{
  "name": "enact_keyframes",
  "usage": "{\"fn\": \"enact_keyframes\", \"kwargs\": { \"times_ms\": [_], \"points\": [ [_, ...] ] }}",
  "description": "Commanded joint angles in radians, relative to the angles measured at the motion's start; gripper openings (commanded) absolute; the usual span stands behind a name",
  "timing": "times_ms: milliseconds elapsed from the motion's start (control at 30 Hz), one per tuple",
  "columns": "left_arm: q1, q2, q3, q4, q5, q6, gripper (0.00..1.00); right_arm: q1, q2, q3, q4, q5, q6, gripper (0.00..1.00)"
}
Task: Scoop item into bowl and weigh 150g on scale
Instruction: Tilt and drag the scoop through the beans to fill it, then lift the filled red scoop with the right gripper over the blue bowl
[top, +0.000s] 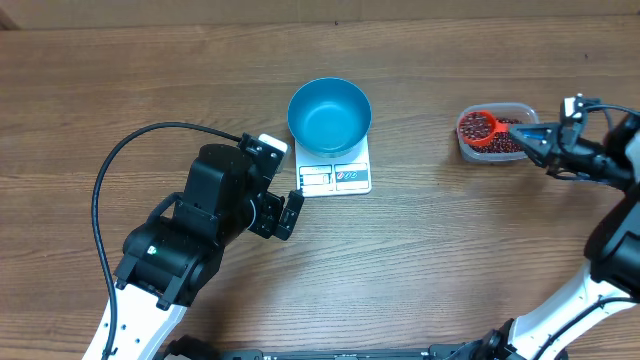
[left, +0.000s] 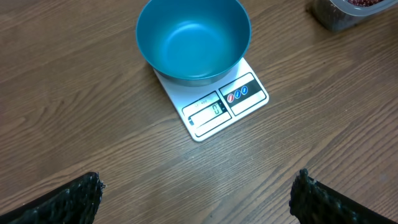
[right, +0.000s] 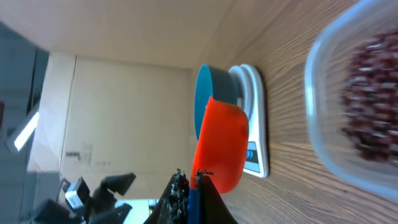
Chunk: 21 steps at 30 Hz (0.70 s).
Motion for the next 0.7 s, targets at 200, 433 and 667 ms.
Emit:
{"fn": "enact_keyframes", "kwargs": {
  "times_ms": [200,433,667],
  "points": [
    [-0.006,-0.012,-0.004,0.003,-0.006,-0.006,0.99,0.152,0.012,-0.004,0.003,-0.100,-0.076,0.04],
    [-0.006,-0.012,-0.004,0.003,-0.006,-0.006,1.00,0.247,0.012,-0.004,0.040,-0.148,-0.079,0.04],
    [-0.006,-0.012,-0.004,0.003,-0.006,-0.006,1.00,0.317,0.012,-0.004,0.103,-0.159,-0.078,0.04]
  ]
}}
